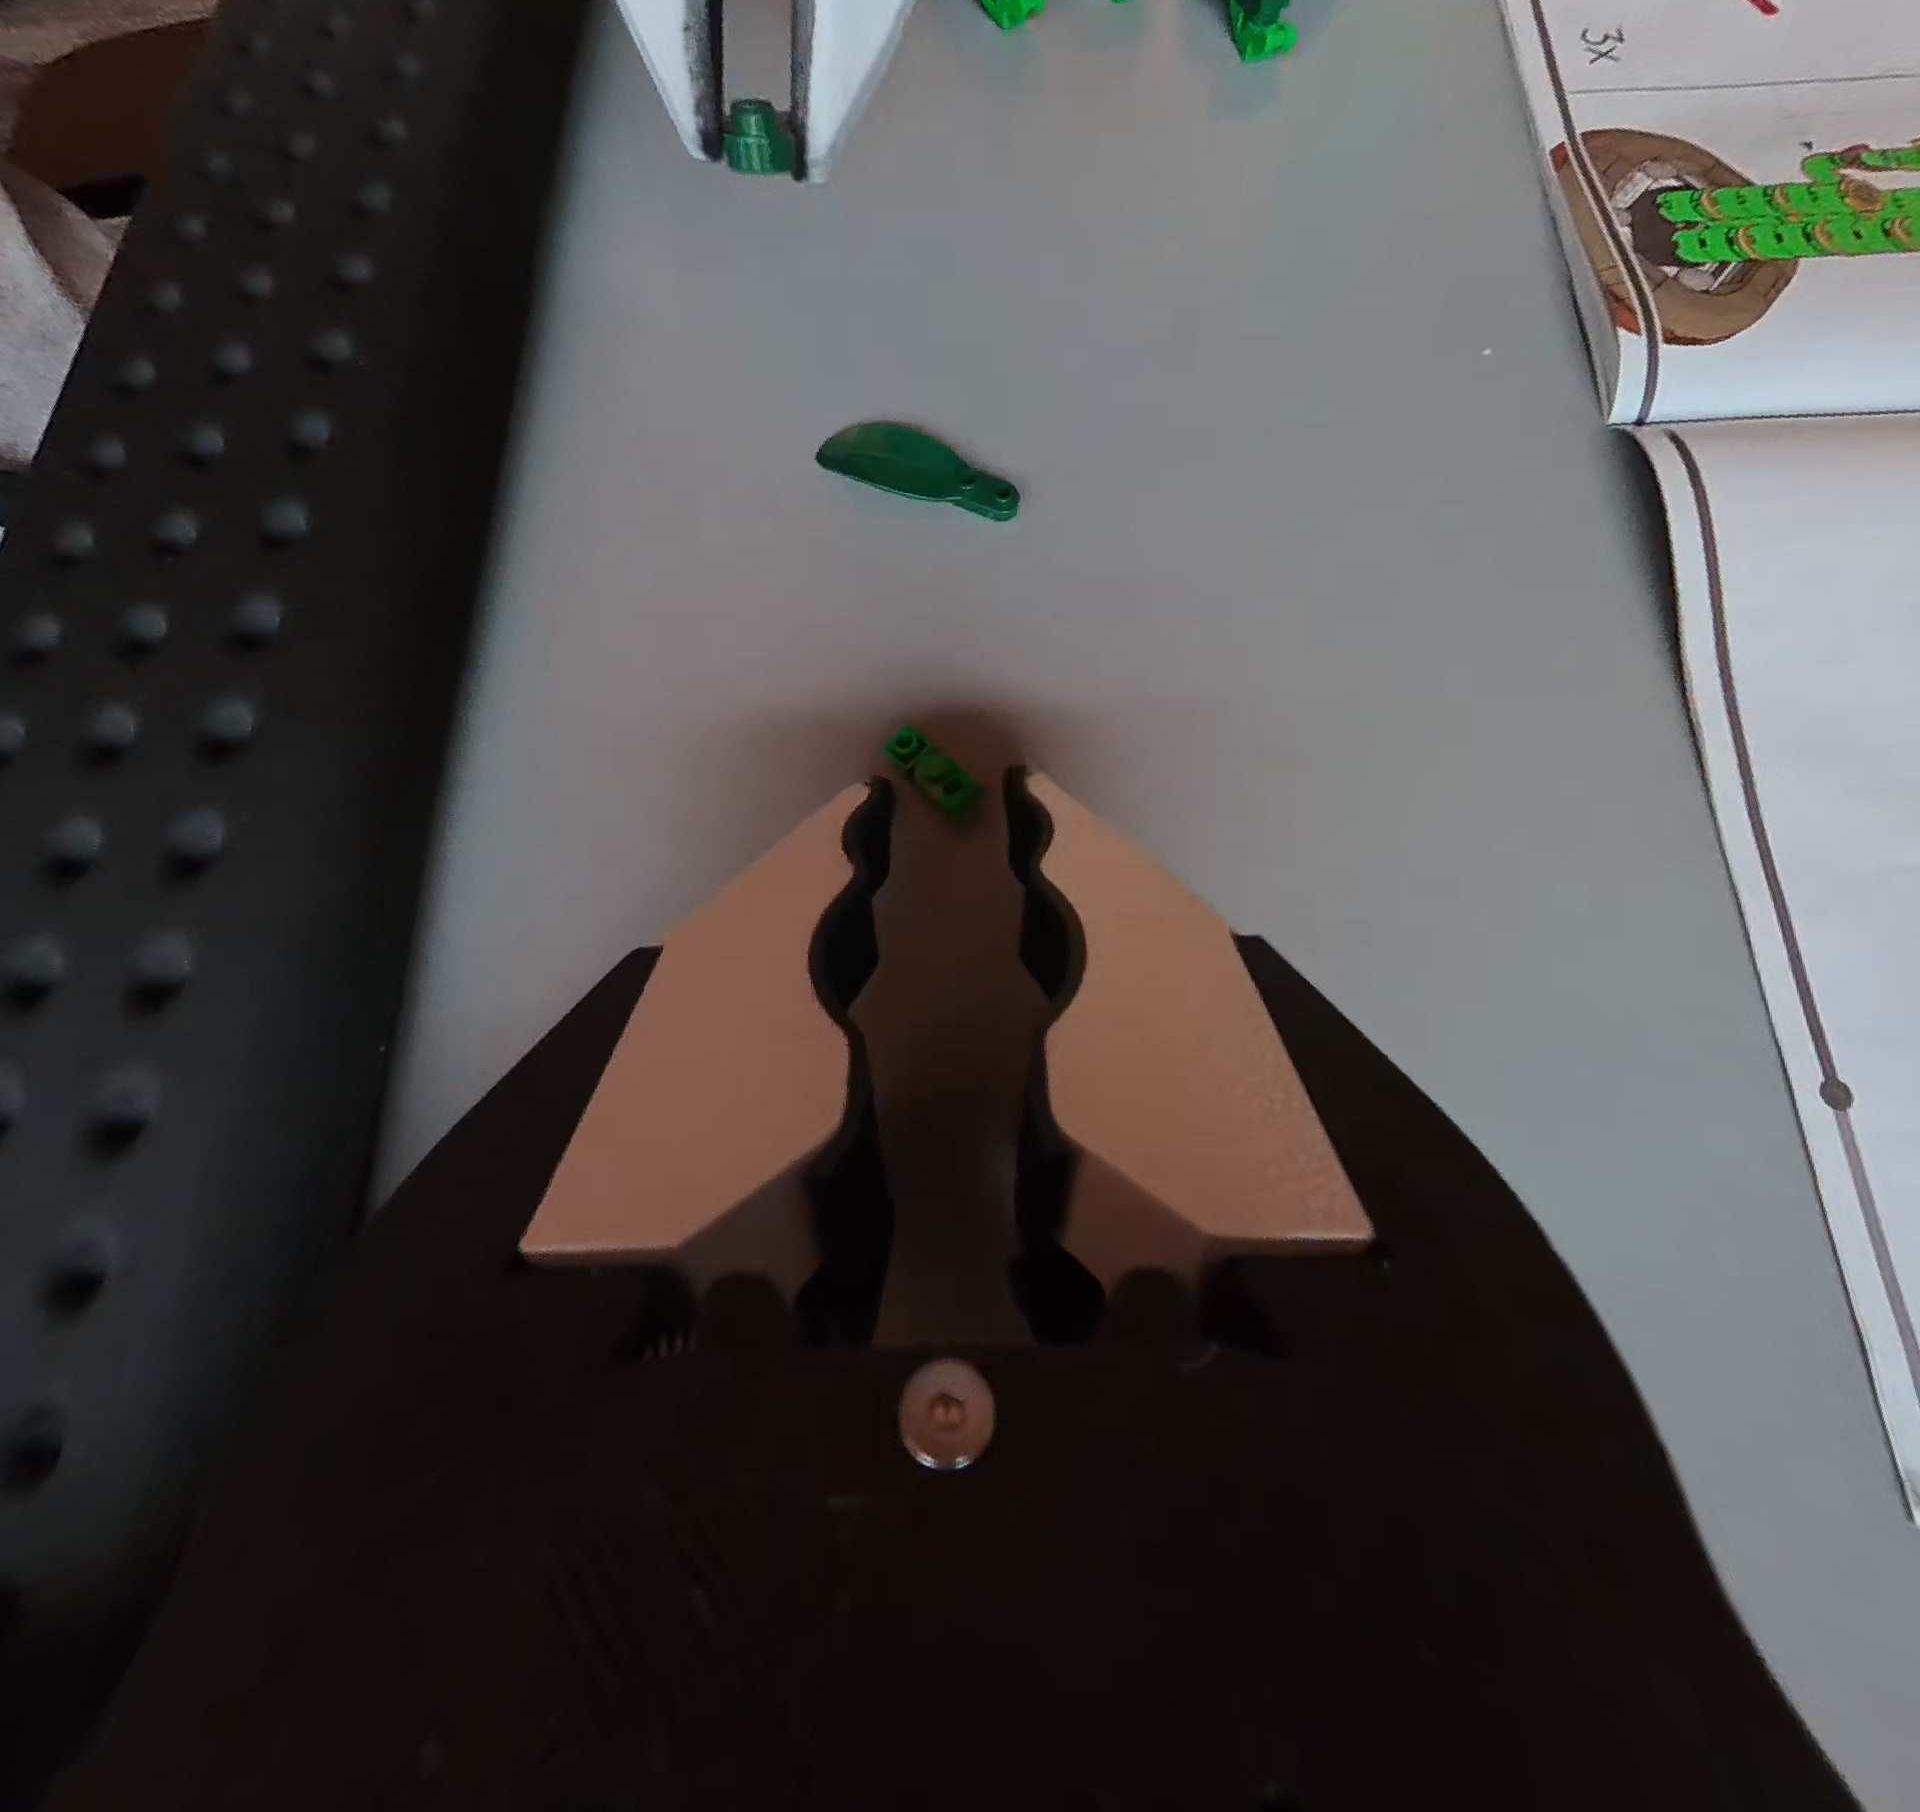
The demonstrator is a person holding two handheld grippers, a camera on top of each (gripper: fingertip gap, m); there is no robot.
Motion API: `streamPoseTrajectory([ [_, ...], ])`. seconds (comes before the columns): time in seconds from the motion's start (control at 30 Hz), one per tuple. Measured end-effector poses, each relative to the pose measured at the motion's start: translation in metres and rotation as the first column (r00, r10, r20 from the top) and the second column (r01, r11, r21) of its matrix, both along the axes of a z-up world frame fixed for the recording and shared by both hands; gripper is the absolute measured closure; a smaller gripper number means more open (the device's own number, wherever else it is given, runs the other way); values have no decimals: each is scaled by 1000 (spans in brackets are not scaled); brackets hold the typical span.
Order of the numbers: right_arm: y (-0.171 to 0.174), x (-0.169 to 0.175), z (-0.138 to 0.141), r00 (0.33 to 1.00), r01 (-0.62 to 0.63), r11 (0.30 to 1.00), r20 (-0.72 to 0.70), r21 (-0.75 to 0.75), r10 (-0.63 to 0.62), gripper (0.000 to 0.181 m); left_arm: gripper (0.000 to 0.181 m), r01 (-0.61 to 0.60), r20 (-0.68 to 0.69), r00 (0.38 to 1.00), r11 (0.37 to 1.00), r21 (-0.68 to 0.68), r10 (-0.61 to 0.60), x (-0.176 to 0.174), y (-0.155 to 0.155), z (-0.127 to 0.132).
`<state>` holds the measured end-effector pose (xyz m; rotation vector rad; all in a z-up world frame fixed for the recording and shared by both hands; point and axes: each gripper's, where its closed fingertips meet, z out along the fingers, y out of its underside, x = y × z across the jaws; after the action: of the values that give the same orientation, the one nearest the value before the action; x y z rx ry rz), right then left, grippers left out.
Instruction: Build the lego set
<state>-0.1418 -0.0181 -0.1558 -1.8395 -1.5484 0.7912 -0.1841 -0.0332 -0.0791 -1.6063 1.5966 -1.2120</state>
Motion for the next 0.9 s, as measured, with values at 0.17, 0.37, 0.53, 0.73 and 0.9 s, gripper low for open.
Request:
streamPoseTrajectory([
  [0.17, -6, 2, 1, 1000, -29, 999, -7, -16, 29, 174, 175, -21, -22, 1000, 999, -35, 21, 1, 4, -6],
  [0.37, -7, -9, 29, 994, 2, 994, -106, -106, -14, 175, 175, -46, -36, 998, 995, -88, 43, 2, 8, -9],
  [0.53, -13, -23, 63, 999, -21, 984, -40, -176, 15, 175, 175, -45, 17, 999, 982, -185, 49, 2, 9, 3],
  [0.73, -4, -35, 81, 980, -47, 968, 177, -246, 93, 175, 175, -37, 109, 992, 957, -287, 71, -4, 15, 23],
  [0.9, 1, -45, 88, 949, -96, 955, 264, -281, 173, 175, 175, -63, 111, 989, 958, -279, 98, -9, 22, 25],
])
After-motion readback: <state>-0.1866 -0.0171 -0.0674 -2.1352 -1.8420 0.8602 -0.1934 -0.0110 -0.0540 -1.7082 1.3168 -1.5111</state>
